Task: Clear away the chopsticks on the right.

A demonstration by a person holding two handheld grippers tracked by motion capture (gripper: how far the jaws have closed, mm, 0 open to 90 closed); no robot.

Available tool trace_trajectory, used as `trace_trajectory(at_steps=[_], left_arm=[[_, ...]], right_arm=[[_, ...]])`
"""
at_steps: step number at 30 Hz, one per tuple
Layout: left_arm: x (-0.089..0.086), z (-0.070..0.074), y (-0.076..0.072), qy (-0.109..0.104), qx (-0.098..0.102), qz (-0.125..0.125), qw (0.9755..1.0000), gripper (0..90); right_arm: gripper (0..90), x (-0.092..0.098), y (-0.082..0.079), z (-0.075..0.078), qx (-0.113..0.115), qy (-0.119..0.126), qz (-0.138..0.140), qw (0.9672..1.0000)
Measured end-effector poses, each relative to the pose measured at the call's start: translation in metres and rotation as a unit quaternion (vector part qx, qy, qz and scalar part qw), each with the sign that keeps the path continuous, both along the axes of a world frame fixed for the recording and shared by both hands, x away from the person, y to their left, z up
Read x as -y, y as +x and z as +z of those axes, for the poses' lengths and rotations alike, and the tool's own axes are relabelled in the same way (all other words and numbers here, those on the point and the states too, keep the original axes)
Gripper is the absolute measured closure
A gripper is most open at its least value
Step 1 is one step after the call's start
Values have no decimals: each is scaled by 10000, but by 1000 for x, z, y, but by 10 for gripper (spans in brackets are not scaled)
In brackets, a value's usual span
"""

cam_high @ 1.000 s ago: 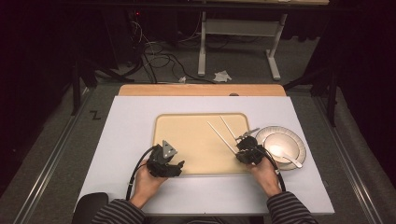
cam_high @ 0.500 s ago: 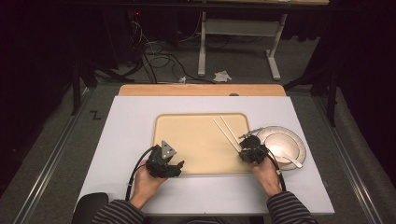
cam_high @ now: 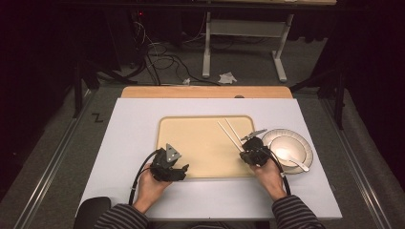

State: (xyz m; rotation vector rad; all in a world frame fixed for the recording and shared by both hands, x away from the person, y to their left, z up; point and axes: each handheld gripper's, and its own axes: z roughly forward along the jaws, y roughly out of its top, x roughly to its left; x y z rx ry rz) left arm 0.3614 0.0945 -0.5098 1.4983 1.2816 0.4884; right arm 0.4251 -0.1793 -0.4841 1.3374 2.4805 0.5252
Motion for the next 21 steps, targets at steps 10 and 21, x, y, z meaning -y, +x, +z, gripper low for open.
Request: trace_trajectory(at_steps=[10,21], left_arm=[[1,-2,2,37,-15,2,10000,301],[0,0,1,-113,-12,24,9999,301]], right_arm=[[900,0,-3,10,358,281,107,9989],[900,-12,11,-1,79,285,269,9992]])
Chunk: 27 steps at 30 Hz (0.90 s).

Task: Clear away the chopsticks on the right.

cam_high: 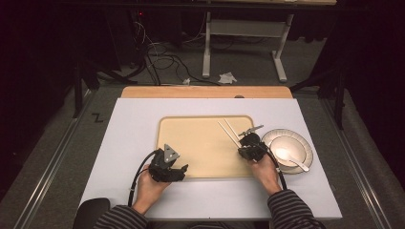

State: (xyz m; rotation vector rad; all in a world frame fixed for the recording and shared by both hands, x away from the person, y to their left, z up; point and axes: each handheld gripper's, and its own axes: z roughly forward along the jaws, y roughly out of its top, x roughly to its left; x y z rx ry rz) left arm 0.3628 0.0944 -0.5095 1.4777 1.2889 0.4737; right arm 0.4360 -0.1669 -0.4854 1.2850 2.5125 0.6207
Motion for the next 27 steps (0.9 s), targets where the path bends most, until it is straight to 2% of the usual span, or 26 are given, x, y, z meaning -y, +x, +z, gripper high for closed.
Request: trace_trajectory(at_steps=[1,6,15,20,23,27], left_arm=[[0,0,0,-1,1,-3,10000,301],[0,0,-1,20,-8,-1,10000,297],[-3,0,-3,10,-6,35,10000,293],[-3,2,-5,-77,-4,-16,10000,291],[-3,1,-6,-32,0,-48,10000,287],[-5,2,-7,-53,12,-28,10000,287]], right_arm=[[900,-1,1,-1,-44,-6,1,10000],[900,-8,5,-2,35,-89,39,9999],[882,-2,11,-3,85,-31,-151,9998],[817,0,13,-3,60,28,-224,9997],[753,1,14,-3,87,23,-242,9997],[713,1,14,-4,121,14,-279,9995]])
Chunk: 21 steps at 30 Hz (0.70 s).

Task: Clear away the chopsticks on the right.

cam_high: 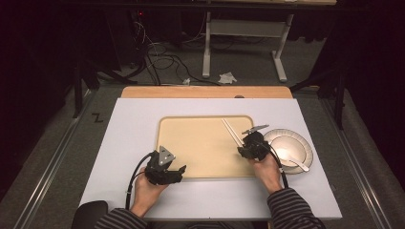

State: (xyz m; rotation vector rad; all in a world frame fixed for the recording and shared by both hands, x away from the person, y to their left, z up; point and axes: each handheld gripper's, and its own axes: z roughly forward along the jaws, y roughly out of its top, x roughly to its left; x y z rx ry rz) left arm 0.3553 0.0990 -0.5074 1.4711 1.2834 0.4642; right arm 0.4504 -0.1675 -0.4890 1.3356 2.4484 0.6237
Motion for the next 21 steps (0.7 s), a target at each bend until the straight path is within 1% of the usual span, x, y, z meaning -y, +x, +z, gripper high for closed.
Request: trace_trajectory(at_steps=[3,7,8,9,10,12,14,16,18,21], left_arm=[[-3,1,-2,-102,-38,47,9999,288],[-4,2,-4,-114,-13,57,9999,288],[-4,3,-4,-131,-1,69,9999,288],[-4,3,-4,-124,12,77,9999,288],[-4,3,-4,-118,37,116,9999,289],[-5,5,-5,-183,84,157,9997,289],[-6,5,-5,-181,101,156,9997,289],[-6,5,-5,-178,94,147,9997,289],[-5,5,-5,-213,90,141,9996,289],[-4,5,-6,-175,74,108,9998,289]], right_arm=[[703,0,0,0,8,0,-6,10000],[696,0,0,0,24,0,-9,10000],[696,1,-1,1,29,51,16,10000],[698,1,-2,2,87,51,12,9999],[703,2,-3,4,140,116,24,9998],[715,4,-5,7,179,196,28,9996],[710,5,-6,9,204,183,43,9996],[684,6,-7,9,209,217,42,9995],[682,6,-9,11,214,264,66,9994],[694,7,-11,13,229,297,104,9992]])
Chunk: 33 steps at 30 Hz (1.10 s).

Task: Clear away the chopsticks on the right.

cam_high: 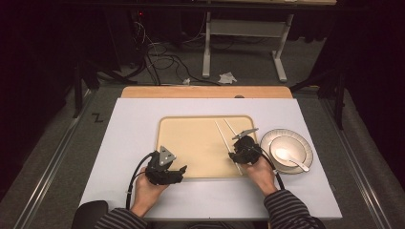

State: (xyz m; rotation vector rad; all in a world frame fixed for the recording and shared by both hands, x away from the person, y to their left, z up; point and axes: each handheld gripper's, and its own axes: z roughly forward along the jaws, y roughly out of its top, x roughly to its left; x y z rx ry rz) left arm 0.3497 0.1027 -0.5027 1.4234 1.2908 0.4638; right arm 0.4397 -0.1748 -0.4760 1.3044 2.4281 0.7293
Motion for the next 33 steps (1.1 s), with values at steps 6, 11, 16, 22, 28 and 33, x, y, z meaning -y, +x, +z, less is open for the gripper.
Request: trace_trajectory(at_steps=[6,11,16,22,28,33], left_arm=[[0,0,0,6,1,-17,10000,290],[0,0,0,6,15,-11,10000,290],[-1,1,0,33,16,-18,10000,290],[0,0,0,17,18,-8,10000,291],[1,0,0,13,14,-11,10000,291],[1,0,0,18,12,-13,10000,292]], right_arm=[[834,1,-1,0,-25,40,58,10000],[848,-18,-5,-5,-75,-66,365,9993],[851,-31,-7,-11,-162,-295,503,9982],[851,-25,-2,-12,-209,-484,244,9983],[848,-13,3,-12,-243,-464,-100,9986],[803,-10,5,-12,-212,-506,-208,9983]])
